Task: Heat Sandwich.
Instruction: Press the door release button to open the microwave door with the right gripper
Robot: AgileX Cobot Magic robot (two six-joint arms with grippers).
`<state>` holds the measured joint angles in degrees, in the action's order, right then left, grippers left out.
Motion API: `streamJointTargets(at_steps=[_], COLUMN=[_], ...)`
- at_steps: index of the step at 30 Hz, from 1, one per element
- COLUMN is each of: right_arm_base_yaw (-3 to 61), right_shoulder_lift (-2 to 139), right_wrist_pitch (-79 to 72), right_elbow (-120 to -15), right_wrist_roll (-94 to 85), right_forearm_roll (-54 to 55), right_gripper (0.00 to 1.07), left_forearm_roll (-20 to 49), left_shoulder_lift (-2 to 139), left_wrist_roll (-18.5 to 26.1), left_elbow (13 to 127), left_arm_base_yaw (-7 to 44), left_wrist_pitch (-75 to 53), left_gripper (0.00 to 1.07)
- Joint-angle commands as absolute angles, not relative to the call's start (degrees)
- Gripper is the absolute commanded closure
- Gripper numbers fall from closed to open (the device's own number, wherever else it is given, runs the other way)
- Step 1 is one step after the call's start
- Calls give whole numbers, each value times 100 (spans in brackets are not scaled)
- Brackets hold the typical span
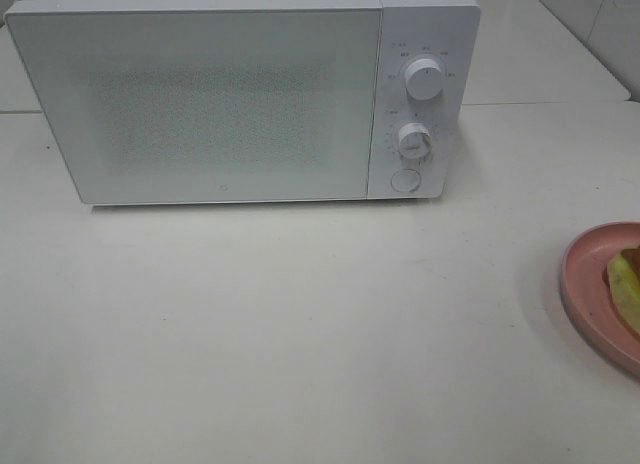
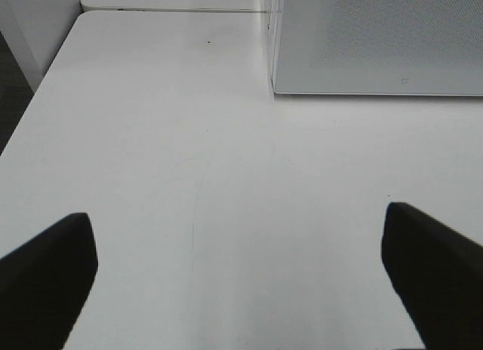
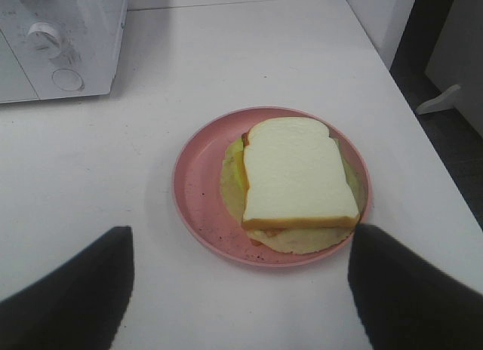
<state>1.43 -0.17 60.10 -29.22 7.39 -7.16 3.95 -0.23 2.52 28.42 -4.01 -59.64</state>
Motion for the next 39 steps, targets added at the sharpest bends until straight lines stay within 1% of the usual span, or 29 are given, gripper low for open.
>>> streamJointTargets(at_steps=[1,15,20,28,32,39], right_arm_base_yaw=[126,126,126,126,126,126], right_shoulder_lift=[-183,-109,304,1106,1662,2206], right_wrist_pitch=[5953,5942,5861,5512,4956,4395], right_elbow=[-2905,-2945,-3134,-3146,-3140,-3140], right_wrist_roll=[699,699,693,710,710,710], right_forearm_roll=[-705,-705,-705,-699,-699,-699], right_gripper=[32,32,32,32,32,32], left_forearm_roll=[453,453,453,453,453,453], left_shoulder_lift=[-172,-172,-172,-172,-172,-172], left_wrist_roll=[252,252,252,252,252,252], left_elbow=[2825,2825,2825,2825,2825,2825], left_arm_base_yaw=[-390,-390,-390,-390,-390,-390], left_wrist_pitch=[-5936,-5936,-5936,-5936,-5936,-5936], left_gripper=[10,10,10,10,10,10])
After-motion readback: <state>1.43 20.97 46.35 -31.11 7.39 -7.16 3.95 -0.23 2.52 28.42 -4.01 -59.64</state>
